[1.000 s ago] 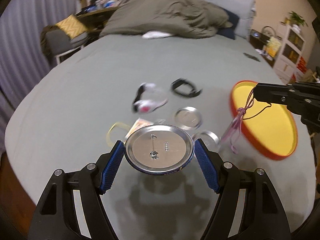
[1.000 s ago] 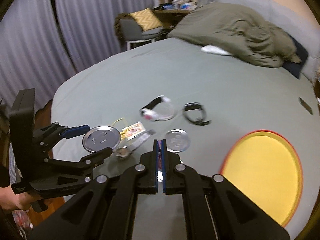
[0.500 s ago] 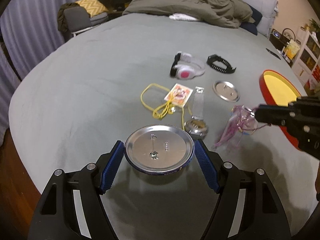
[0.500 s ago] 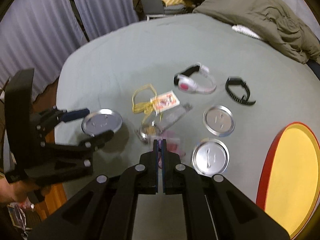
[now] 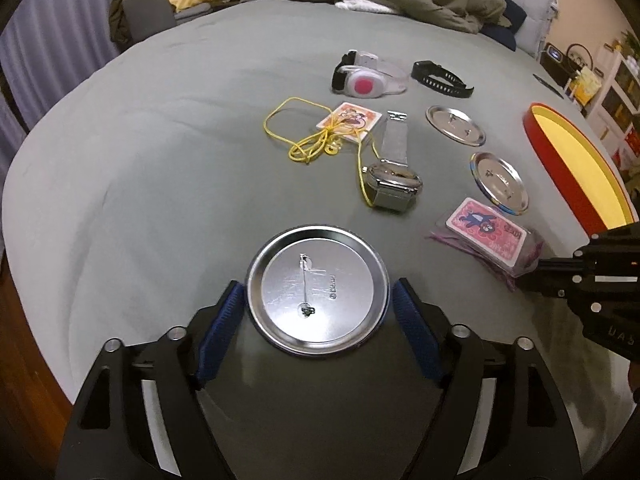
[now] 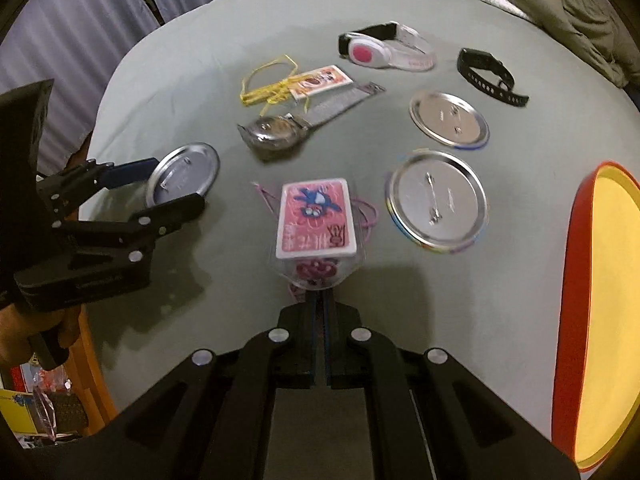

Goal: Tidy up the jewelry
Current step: 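Lower the badge and lid onto the bed and open both tools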

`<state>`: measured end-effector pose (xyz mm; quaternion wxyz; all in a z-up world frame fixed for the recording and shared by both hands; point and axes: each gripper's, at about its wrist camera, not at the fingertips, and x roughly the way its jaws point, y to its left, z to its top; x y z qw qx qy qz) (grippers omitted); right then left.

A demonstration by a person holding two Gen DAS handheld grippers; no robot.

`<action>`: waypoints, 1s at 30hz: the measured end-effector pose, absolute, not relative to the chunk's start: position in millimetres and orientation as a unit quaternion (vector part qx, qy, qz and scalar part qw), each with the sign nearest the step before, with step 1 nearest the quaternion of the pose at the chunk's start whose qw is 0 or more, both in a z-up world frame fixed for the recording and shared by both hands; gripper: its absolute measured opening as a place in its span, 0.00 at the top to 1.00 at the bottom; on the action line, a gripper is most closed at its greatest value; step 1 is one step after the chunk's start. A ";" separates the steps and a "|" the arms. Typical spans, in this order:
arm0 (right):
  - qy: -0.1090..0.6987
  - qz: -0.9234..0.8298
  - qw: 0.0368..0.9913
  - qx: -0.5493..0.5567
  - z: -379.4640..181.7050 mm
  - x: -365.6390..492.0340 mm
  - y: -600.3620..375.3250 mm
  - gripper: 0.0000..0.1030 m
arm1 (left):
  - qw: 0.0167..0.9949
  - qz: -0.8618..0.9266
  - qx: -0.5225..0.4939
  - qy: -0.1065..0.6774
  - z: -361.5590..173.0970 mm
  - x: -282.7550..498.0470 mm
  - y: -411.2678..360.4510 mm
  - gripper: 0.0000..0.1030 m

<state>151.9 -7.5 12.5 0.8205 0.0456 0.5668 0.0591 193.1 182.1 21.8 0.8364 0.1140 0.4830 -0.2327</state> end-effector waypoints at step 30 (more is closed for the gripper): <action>0.500 -0.032 0.863 0.062 -6.1 73.3 -96.5 0.08 | 0.884 -0.140 0.042 0.445 32.3 129.2 98.0 0.05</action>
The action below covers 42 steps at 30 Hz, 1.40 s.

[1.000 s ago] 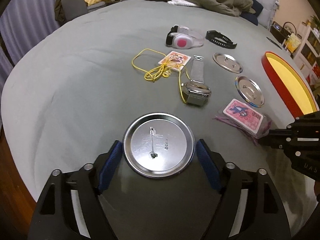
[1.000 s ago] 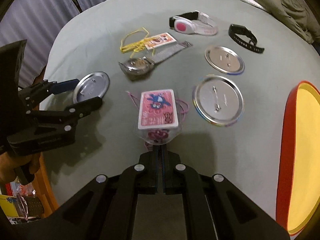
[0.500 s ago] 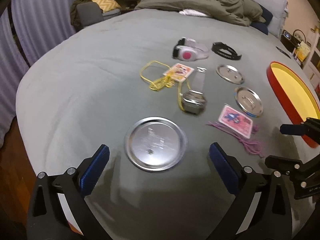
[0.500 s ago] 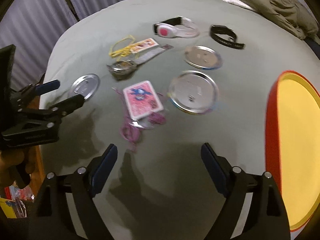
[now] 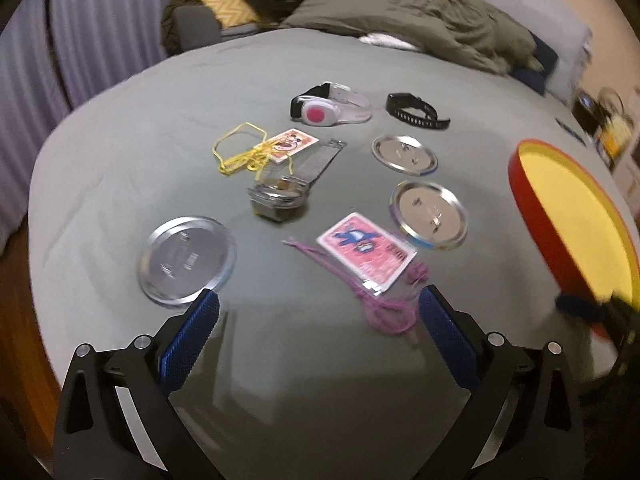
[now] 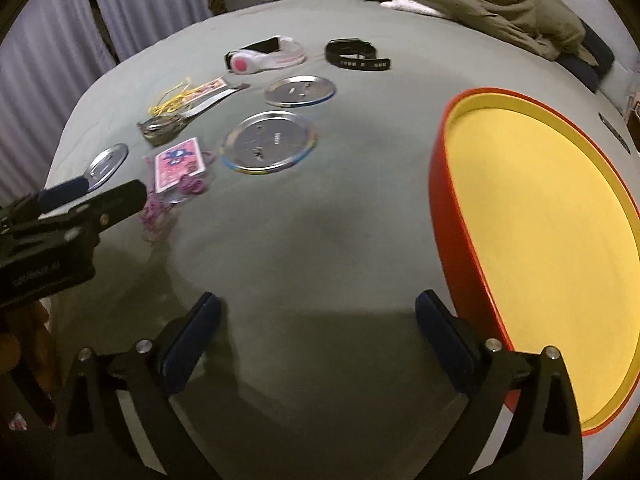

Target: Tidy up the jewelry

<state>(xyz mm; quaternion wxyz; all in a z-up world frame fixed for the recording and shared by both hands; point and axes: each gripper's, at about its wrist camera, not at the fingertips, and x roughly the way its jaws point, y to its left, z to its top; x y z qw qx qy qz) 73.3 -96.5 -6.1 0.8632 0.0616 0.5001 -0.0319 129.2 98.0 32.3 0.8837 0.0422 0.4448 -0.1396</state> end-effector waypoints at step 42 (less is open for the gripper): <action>0.467 -0.043 0.883 0.017 -12.8 72.9 -86.0 0.07 | 0.882 -0.081 0.077 0.458 6.1 121.6 76.1 0.05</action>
